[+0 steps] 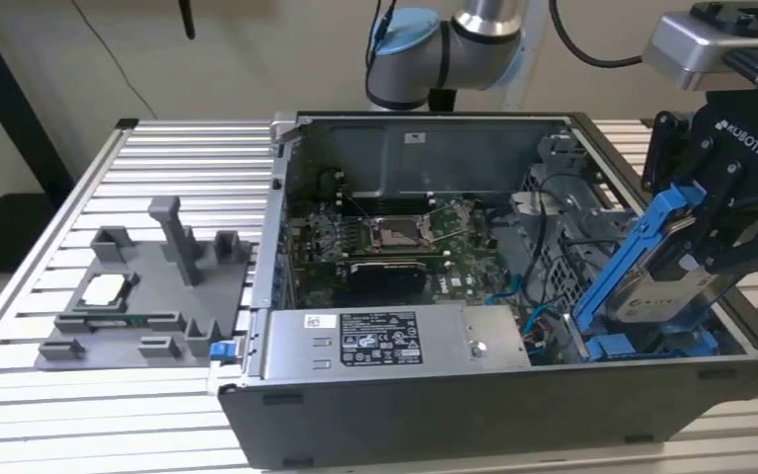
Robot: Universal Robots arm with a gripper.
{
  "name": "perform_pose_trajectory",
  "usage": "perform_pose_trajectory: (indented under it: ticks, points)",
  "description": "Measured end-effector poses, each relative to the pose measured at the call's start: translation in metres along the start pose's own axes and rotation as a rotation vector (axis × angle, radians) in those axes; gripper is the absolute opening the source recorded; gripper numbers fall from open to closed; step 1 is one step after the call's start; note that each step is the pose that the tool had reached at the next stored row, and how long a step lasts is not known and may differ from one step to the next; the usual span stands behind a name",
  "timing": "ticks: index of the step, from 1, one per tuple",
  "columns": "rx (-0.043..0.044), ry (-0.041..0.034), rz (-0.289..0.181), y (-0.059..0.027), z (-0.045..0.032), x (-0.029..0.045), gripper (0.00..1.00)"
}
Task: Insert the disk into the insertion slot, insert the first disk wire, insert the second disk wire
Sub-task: 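Insert the disk into the insertion slot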
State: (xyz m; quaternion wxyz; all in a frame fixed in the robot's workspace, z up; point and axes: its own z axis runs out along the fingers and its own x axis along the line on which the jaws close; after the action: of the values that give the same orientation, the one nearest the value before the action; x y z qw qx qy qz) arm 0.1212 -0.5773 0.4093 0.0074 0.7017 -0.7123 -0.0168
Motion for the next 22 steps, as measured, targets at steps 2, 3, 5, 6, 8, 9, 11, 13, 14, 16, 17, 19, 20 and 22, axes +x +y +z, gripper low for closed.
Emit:
perform_pose_trajectory:
  ticks: [2, 3, 5, 6, 8, 9, 11, 13, 14, 16, 17, 19, 20, 22]
  points:
    - [0.0002, -0.0005, 0.000, -0.0001, 0.0025, 0.0000, 0.33]
    - [0.0005, -0.0013, 0.000, -0.0001, 0.0034, 0.0000, 0.33]
    - [0.0018, -0.0034, 0.000, -0.0002, 0.0049, -0.0002, 0.33]
    - [0.0028, -0.0044, 0.000, -0.0002, 0.0057, -0.0004, 0.33]
    - [0.0046, -0.0057, 0.000, -0.0003, 0.0083, -0.0010, 0.33]
    - [0.0052, -0.0057, 0.000, -0.0003, 0.0097, -0.0012, 0.33]
    - [0.0058, -0.0056, 0.000, -0.0003, 0.0131, -0.0018, 0.33]
    - [0.0063, -0.0059, 0.000, -0.0001, 0.0170, -0.0020, 0.33]
    - [0.0071, -0.0059, 0.000, 0.0000, 0.0186, -0.0020, 0.33]
    - [0.0079, -0.0059, -0.001, 0.0000, 0.0190, -0.0022, 0.33]
    - [0.0080, -0.0060, -0.001, 0.0000, 0.0190, -0.0022, 0.33]
    - [0.0083, -0.0065, -0.001, -0.0001, 0.0190, -0.0022, 0.33]
    - [0.0082, -0.0063, -0.001, -0.0001, 0.0190, -0.0022, 0.35]
    - [0.0080, -0.0064, -0.001, -0.0001, 0.0191, -0.0022, 0.40]
